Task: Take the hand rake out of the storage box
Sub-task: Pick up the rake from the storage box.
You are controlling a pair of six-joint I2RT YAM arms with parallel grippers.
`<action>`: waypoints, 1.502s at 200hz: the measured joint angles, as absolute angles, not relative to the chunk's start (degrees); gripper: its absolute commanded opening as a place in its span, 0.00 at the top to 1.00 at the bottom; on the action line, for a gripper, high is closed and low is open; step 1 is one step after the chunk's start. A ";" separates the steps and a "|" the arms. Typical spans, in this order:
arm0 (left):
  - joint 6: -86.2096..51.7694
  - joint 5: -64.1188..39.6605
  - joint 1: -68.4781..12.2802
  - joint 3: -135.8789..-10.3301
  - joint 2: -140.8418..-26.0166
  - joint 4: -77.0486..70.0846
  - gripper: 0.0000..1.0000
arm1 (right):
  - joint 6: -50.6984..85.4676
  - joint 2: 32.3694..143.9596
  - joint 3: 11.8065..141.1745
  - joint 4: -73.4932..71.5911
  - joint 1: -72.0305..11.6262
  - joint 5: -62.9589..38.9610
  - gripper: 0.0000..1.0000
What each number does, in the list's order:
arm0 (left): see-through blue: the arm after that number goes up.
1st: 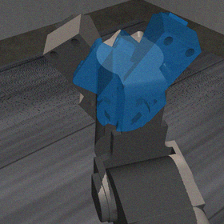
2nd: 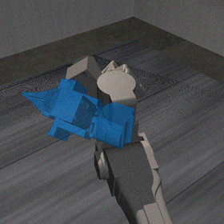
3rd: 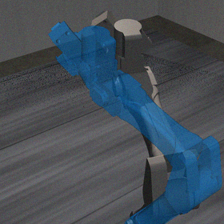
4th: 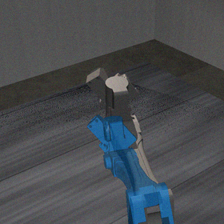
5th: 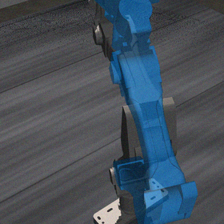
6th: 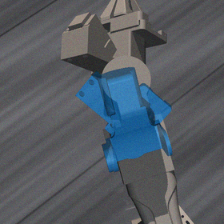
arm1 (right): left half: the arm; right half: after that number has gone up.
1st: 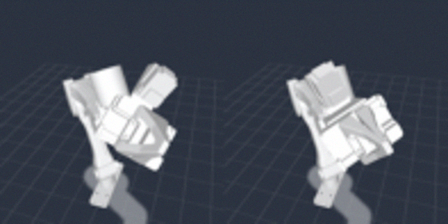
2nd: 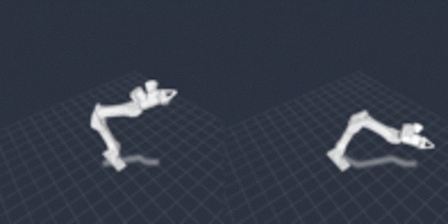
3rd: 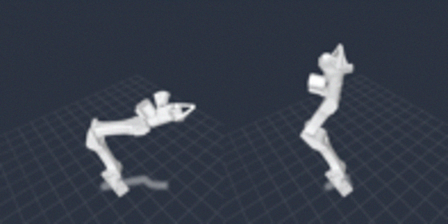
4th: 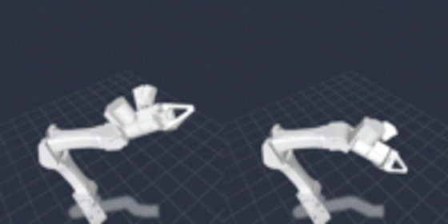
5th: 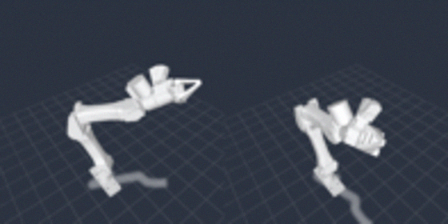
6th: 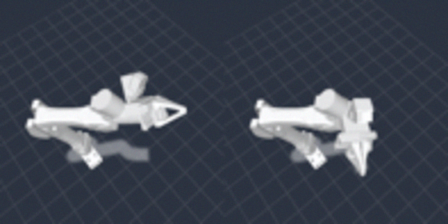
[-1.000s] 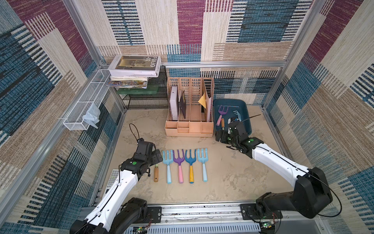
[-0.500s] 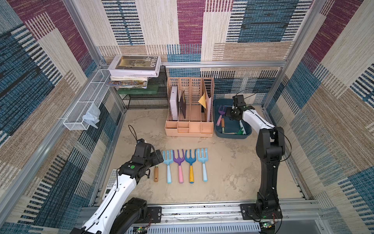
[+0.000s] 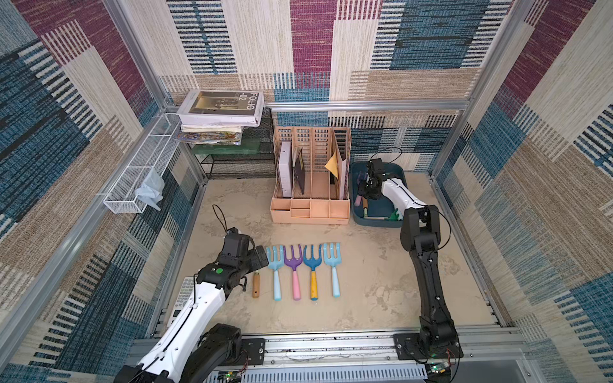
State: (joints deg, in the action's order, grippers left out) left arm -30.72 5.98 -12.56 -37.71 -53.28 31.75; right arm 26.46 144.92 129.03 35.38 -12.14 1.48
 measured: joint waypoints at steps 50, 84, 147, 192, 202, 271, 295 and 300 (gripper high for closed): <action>-30.74 5.98 -12.58 -37.78 -53.39 31.68 0.01 | 26.35 144.44 128.11 34.48 -12.01 4.08 0.68; -30.74 5.91 -12.58 -37.78 -53.93 31.64 0.01 | 25.56 141.29 124.07 37.65 -11.18 5.39 0.64; -30.74 5.78 -12.58 -37.78 -54.19 31.33 0.01 | 22.15 135.13 118.04 37.23 -11.99 5.56 0.50; -30.76 5.58 -12.58 -37.78 -53.60 31.33 0.01 | 21.76 138.52 117.97 37.26 -11.66 5.21 0.67; -30.76 5.58 -12.58 -37.78 -53.47 31.33 0.01 | 21.76 138.56 118.13 37.08 -11.53 4.86 0.74; -30.37 2.70 -12.58 -37.63 -52.82 30.50 0.01 | 21.32 126.96 113.78 37.85 -12.19 7.94 0.92; -29.87 1.34 -12.62 -37.06 -51.27 29.95 0.01 | 20.27 117.01 110.85 37.50 -12.95 10.72 0.93; -29.78 1.17 -12.60 -36.95 -50.87 29.85 0.01 | 19.84 115.24 110.21 37.43 -13.32 11.42 0.93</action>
State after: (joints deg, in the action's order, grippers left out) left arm -29.78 1.17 -12.60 -36.95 -50.87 29.85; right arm 19.84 115.24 110.21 37.43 -13.32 11.42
